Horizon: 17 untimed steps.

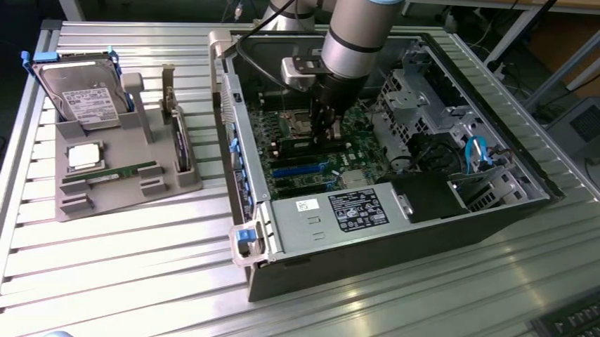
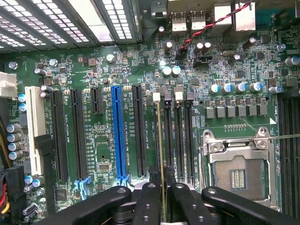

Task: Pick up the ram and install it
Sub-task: 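Insert the ram into the slot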

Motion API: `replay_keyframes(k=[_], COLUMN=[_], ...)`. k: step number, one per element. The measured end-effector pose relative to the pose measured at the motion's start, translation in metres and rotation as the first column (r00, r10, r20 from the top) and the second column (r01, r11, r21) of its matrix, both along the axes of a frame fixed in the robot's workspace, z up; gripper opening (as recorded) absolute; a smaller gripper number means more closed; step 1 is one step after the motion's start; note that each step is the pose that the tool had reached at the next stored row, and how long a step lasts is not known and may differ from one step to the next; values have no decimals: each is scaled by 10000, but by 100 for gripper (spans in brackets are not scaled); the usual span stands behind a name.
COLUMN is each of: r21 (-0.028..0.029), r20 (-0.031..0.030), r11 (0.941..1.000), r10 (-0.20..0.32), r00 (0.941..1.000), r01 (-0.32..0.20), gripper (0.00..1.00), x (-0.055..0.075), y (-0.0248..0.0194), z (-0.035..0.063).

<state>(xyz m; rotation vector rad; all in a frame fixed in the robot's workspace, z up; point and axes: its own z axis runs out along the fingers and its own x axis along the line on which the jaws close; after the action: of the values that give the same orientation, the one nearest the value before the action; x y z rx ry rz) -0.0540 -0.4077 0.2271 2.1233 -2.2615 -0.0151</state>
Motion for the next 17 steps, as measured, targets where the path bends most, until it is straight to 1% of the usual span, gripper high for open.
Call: replay_keyframes(k=[1, 2, 3, 4, 6, 17], r21=[0, -2, -1, -2, 0, 0], r20=[0, -1, 0, 0, 0, 1], r11=[10000, 9991, 9993, 9999, 10000, 10000], r10=[12, 413, 362, 162, -71, -71], r00=[10000, 9991, 9993, 9999, 10000, 10000], r01=[-12, -413, -362, -162, 71, 71], gripper=[14, 14, 14, 14, 14, 14], x=[0, 0, 0, 0, 0, 14], y=[0, 0, 0, 0, 0, 4], z=[0, 0, 0, 0, 0, -18])
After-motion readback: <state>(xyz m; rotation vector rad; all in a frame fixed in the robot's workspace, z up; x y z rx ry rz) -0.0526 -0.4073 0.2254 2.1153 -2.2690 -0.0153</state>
